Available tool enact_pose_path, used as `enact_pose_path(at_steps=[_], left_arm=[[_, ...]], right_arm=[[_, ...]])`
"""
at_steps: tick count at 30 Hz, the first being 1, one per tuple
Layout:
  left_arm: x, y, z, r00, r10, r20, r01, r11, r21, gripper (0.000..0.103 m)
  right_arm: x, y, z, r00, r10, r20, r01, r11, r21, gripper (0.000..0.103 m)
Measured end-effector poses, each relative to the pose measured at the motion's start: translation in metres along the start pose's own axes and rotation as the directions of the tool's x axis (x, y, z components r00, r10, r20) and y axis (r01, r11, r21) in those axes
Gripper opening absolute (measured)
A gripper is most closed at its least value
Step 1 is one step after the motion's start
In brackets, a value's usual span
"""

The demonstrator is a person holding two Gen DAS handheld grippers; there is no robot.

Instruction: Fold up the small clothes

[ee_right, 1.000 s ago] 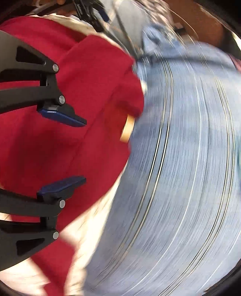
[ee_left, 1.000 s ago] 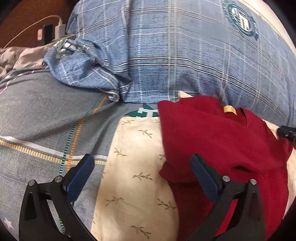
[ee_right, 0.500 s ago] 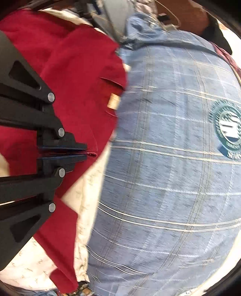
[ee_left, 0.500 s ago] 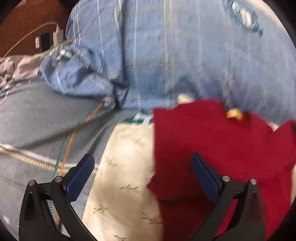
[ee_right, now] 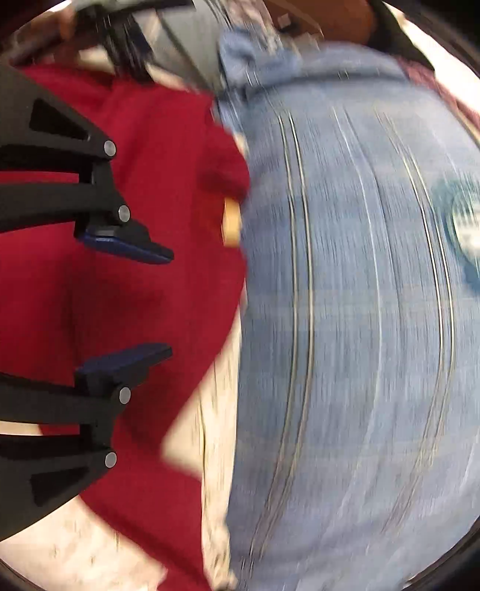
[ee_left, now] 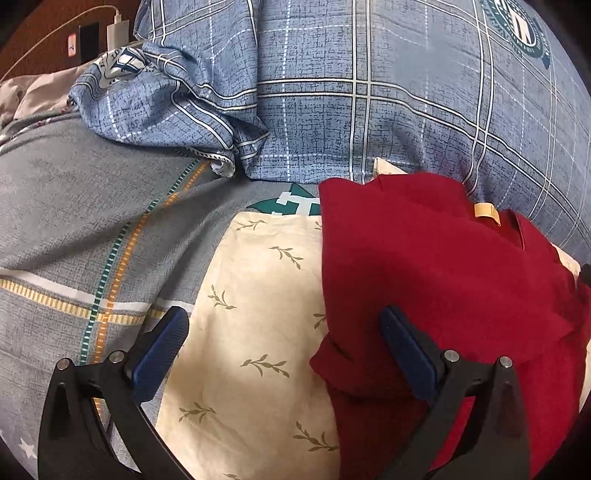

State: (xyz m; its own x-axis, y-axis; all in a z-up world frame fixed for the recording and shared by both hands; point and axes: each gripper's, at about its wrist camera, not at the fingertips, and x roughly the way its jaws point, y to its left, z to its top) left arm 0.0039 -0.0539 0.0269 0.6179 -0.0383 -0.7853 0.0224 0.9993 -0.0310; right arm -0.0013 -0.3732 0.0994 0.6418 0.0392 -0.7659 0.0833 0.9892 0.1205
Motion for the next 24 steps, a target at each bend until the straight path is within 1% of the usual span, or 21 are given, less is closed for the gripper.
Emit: enact_pose_path(at_steps=[2,3,5,6,7,8,9,10,11,13,16,18,20,24], left_arm=[[0.001,0.001,0.000,1.000,-0.002,-0.005,0.002,1.000,-0.003,0.103],[0.001,0.002,0.001,1.000,-0.003,-0.009,0.003,1.000,-0.006,0.103],[0.003,0.003,0.002,1.000,-0.008,-0.016,0.007,1.000,-0.010,0.103],[0.003,0.004,0.002,1.000,-0.007,-0.019,0.007,1.000,-0.010,0.103],[0.003,0.004,0.002,1.000,-0.006,-0.021,0.006,1.000,-0.006,0.103],[0.005,0.005,0.003,1.000,-0.004,-0.023,0.004,1.000,-0.002,0.103],[0.006,0.006,0.004,1.000,-0.003,-0.026,0.003,1.000,0.000,0.103],[0.007,0.007,0.005,0.999,-0.001,-0.032,0.001,1.000,0.000,0.103],[0.009,0.008,0.006,0.999,0.000,-0.039,0.000,1.000,-0.001,0.103],[0.012,0.010,0.008,0.999,-0.003,-0.046,0.002,1.000,-0.009,0.103],[0.013,0.011,0.008,0.999,-0.006,-0.048,0.006,1.000,-0.017,0.103],[0.012,0.011,0.009,0.999,-0.007,-0.047,0.006,1.000,-0.013,0.103],[0.010,0.012,0.011,0.999,-0.003,-0.041,0.002,1.000,-0.015,0.103],[0.005,0.019,0.014,1.000,-0.015,-0.027,0.013,0.998,-0.054,0.103]], right_arm=[[0.012,0.027,-0.001,0.996,0.077,-0.040,-0.078,0.996,-0.033,0.044],[0.021,0.038,-0.002,0.993,0.101,-0.053,-0.104,0.993,-0.049,0.044],[0.041,0.072,-0.001,0.988,0.134,-0.074,-0.141,0.985,-0.103,0.044],[0.049,0.088,0.000,0.988,0.135,-0.075,-0.144,0.982,-0.126,0.043],[0.060,0.106,0.003,0.987,0.141,-0.081,-0.152,0.976,-0.156,0.041],[0.067,0.116,0.004,0.984,0.148,-0.094,-0.163,0.972,-0.172,0.036],[0.076,0.126,0.004,0.982,0.149,-0.112,-0.168,0.968,-0.185,0.035],[0.086,0.135,0.004,0.982,0.135,-0.131,-0.159,0.967,-0.198,0.036],[0.095,0.142,0.003,0.986,0.105,-0.133,-0.132,0.967,-0.216,0.037],[0.103,0.150,0.003,0.991,0.071,-0.116,-0.098,0.965,-0.245,0.038],[0.101,0.149,0.010,0.989,0.075,-0.127,-0.102,0.970,-0.219,0.037],[0.092,0.142,0.012,0.988,0.093,-0.127,-0.116,0.975,-0.188,0.038],[0.077,0.133,0.010,0.989,0.102,-0.109,-0.120,0.979,-0.166,0.038],[0.054,0.119,0.004,0.990,0.108,-0.091,-0.120,0.982,-0.143,0.038]])
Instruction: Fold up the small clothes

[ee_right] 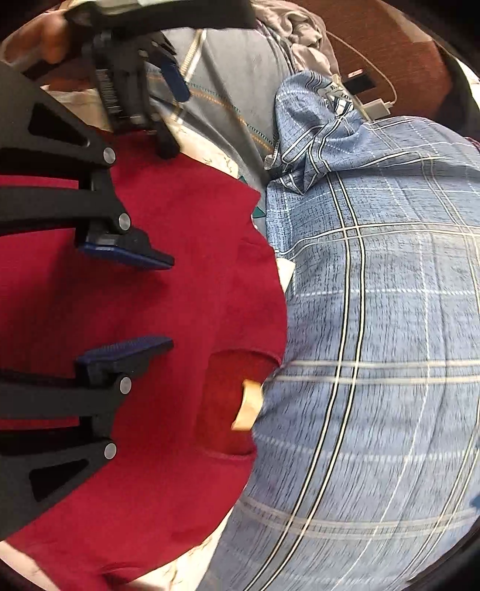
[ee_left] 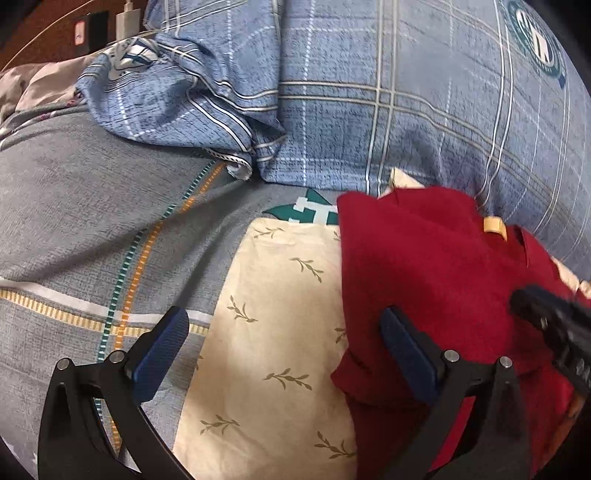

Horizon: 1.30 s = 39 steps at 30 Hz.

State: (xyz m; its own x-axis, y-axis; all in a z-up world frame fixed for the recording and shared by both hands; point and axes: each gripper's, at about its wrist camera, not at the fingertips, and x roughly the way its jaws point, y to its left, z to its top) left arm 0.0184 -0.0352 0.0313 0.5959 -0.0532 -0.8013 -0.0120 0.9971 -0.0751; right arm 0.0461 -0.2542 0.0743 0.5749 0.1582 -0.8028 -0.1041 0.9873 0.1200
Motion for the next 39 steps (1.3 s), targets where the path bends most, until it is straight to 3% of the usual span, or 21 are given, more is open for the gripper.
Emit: enact_pose_path(at_steps=[6,11,18,23,27,30,34,37,39], left_arm=[[0.002,-0.002,-0.001,1.000,0.004,-0.008,-0.003,1.000,0.003,0.103],[0.003,-0.004,-0.005,1.000,-0.003,0.002,0.003,1.000,0.014,0.103],[-0.008,-0.004,-0.009,0.998,-0.052,0.031,0.052,0.999,0.007,0.103],[-0.012,-0.010,-0.010,0.997,-0.074,0.039,0.073,0.997,0.018,0.103],[-0.016,-0.016,-0.012,0.994,-0.096,0.046,0.095,0.995,0.032,0.103],[-0.019,-0.020,-0.013,0.990,-0.128,0.050,0.126,0.991,0.046,0.103],[-0.022,-0.027,-0.016,0.983,-0.178,0.039,0.175,0.982,0.070,0.103],[-0.023,-0.033,-0.018,0.979,-0.202,0.033,0.198,0.975,0.097,0.103],[-0.023,-0.035,-0.019,0.981,-0.192,0.031,0.188,0.976,0.109,0.103]], right_arm=[[0.009,0.005,-0.020,0.998,-0.006,-0.056,0.005,1.000,-0.014,0.044],[0.014,0.014,-0.028,0.998,-0.063,-0.007,0.062,0.997,-0.040,0.049],[-0.008,0.002,-0.033,0.999,-0.031,-0.013,0.031,0.999,0.040,0.050],[-0.029,-0.014,-0.048,0.996,-0.094,0.006,0.094,0.992,0.081,0.056],[-0.031,-0.026,-0.059,0.995,-0.097,-0.002,0.096,0.986,0.139,0.058],[-0.027,-0.018,-0.065,0.992,-0.126,-0.003,0.125,0.985,0.120,0.068],[-0.017,-0.004,-0.072,0.992,-0.121,-0.027,0.123,0.991,0.057,0.103],[-0.012,0.008,-0.077,0.986,-0.163,-0.046,0.162,0.987,-0.009,0.103],[-0.018,0.005,-0.079,0.989,-0.139,-0.043,0.140,0.989,0.043,0.101]])
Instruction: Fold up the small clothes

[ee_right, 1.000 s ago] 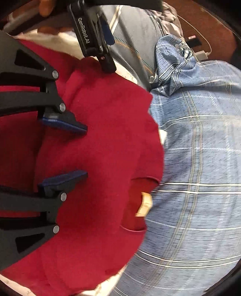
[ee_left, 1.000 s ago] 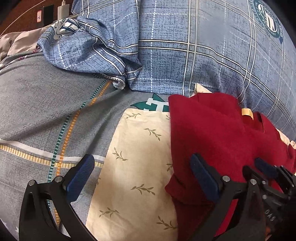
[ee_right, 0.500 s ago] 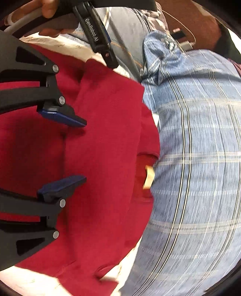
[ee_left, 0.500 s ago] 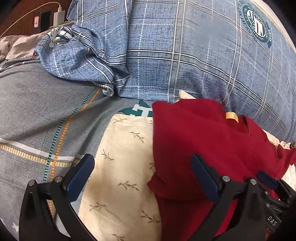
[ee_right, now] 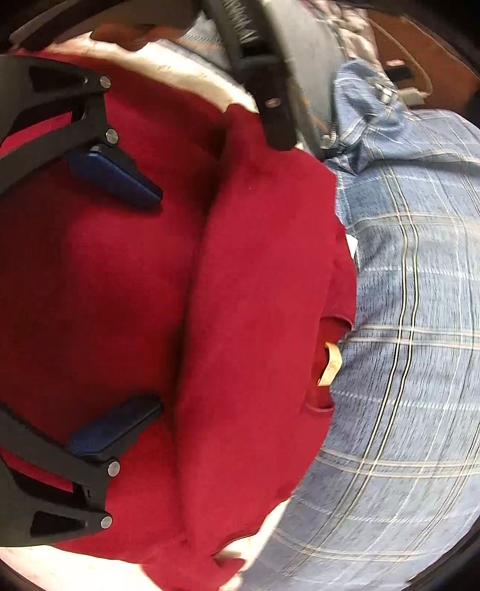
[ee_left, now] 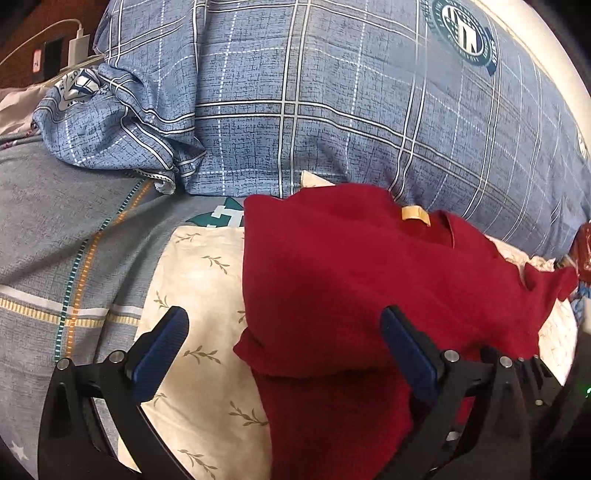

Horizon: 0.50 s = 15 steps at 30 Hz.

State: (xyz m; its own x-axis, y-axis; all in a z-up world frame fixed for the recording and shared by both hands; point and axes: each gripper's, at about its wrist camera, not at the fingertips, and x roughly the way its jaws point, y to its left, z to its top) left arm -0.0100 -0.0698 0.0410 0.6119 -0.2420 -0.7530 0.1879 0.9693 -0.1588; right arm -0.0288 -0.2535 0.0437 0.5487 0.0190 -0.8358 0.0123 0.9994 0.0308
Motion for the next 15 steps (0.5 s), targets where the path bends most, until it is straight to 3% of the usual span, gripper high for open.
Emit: enact_pose_path(at_steps=[2,10,12,15], left_arm=[[0.000,0.001,-0.001,1.000,-0.005,0.003,0.005,1.000,-0.006,0.103],[0.026,-0.002,-0.011,0.996,0.026,-0.090,-0.025,1.000,0.006,0.103],[0.030,-0.003,-0.014,0.995,0.034,-0.092,-0.033,0.999,0.011,0.103],[0.029,-0.003,-0.015,0.996,0.036,-0.085,-0.035,0.999,0.009,0.103]], right_arm=[[-0.008,-0.008,-0.005,1.000,0.024,0.017,-0.025,0.998,0.056,0.096],[-0.027,-0.062,-0.026,0.998,-0.025,0.062,0.011,0.978,0.206,0.097],[-0.028,-0.063,-0.029,0.996,-0.021,0.088,0.003,0.981,0.193,0.098],[-0.022,-0.051,-0.028,0.996,-0.067,0.058,0.061,0.993,0.106,0.099]])
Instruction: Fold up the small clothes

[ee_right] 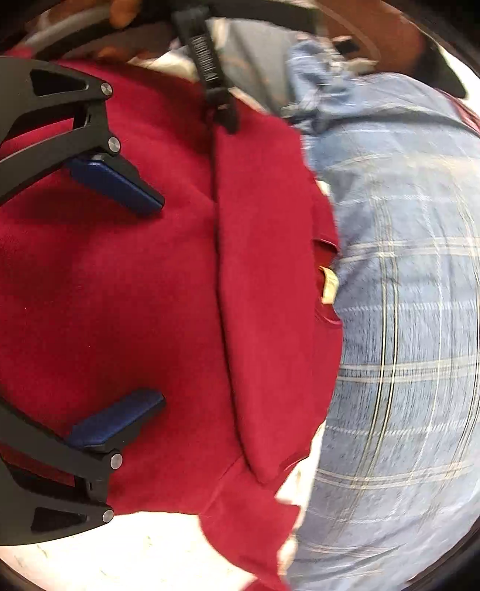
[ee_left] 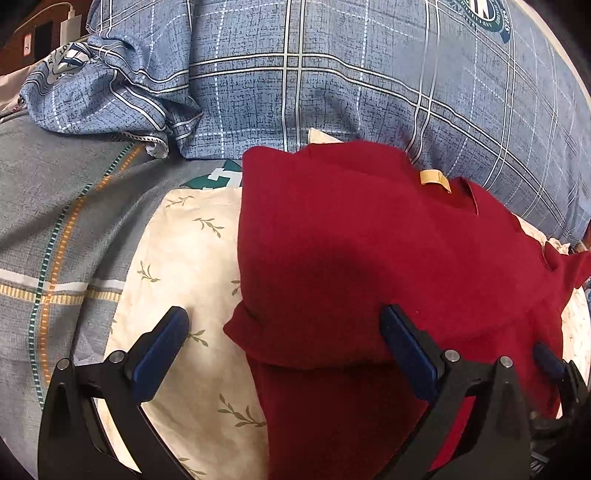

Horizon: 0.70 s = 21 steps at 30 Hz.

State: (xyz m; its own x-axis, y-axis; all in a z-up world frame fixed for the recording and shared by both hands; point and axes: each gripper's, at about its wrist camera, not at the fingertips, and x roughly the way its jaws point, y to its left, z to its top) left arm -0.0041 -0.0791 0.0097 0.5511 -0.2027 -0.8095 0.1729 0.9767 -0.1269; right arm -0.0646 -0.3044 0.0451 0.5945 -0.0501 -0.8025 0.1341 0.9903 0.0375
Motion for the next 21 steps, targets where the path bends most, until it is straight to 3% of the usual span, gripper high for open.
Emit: enact_pose_path(at_steps=[4,7,11,15,18,21], left_arm=[[-0.011,0.001,0.000,0.999,-0.003,0.048,0.004,1.000,-0.010,0.103],[-0.024,0.000,0.004,0.994,-0.050,0.096,0.051,0.999,-0.010,0.103],[-0.031,-0.008,0.005,0.989,-0.064,0.130,0.062,0.998,0.022,0.103],[-0.023,-0.015,0.004,0.994,-0.042,0.101,0.036,0.998,0.058,0.103],[-0.019,-0.014,0.004,0.995,-0.038,0.087,0.033,0.998,0.053,0.103],[-0.018,-0.011,0.004,0.995,-0.042,0.087,0.038,0.998,0.040,0.103]], right_arm=[[-0.002,-0.003,0.001,1.000,0.013,-0.003,-0.013,1.000,0.004,0.094],[-0.009,-0.016,0.005,0.999,0.038,0.017,-0.038,0.999,0.038,0.069],[-0.026,-0.065,0.021,0.995,0.080,0.064,-0.090,0.978,0.187,0.072],[-0.046,-0.138,0.041,0.994,-0.049,0.102,0.015,0.952,0.304,0.077],[-0.056,-0.205,0.055,0.985,-0.150,0.081,0.102,0.900,0.425,0.082],[-0.058,-0.268,0.065,0.957,-0.285,0.052,0.217,0.823,0.525,0.082]])
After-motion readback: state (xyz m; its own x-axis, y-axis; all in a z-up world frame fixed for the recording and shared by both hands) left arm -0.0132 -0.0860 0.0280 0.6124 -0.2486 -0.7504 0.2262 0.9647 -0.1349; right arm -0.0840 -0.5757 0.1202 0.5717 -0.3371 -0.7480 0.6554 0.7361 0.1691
